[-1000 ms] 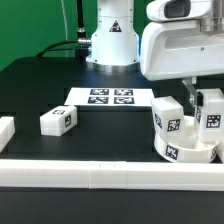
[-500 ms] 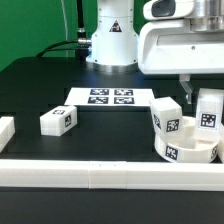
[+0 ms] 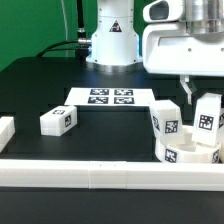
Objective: Assemble stool
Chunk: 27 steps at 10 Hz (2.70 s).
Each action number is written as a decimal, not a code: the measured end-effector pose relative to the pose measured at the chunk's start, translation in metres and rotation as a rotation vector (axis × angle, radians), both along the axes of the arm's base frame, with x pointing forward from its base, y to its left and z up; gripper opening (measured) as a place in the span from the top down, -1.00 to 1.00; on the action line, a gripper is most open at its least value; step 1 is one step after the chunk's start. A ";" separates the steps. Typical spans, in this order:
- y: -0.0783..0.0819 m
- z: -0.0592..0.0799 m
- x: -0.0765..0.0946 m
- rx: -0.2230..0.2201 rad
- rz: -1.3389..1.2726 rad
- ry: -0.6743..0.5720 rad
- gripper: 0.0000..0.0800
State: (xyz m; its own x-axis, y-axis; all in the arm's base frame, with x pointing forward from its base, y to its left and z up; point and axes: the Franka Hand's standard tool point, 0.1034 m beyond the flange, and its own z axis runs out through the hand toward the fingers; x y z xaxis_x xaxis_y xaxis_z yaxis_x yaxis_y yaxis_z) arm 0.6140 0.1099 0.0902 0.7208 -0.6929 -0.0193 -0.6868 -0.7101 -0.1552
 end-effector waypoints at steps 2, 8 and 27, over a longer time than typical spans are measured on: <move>0.008 0.000 0.001 0.060 -0.184 0.017 0.15; 0.011 0.000 0.002 0.129 -0.376 0.051 0.12; 0.009 0.026 0.012 -0.045 0.928 -0.137 -0.62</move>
Offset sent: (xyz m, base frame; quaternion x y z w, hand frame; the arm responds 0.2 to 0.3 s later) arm 0.0045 0.0018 0.0009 0.0081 -0.0098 0.2071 0.9782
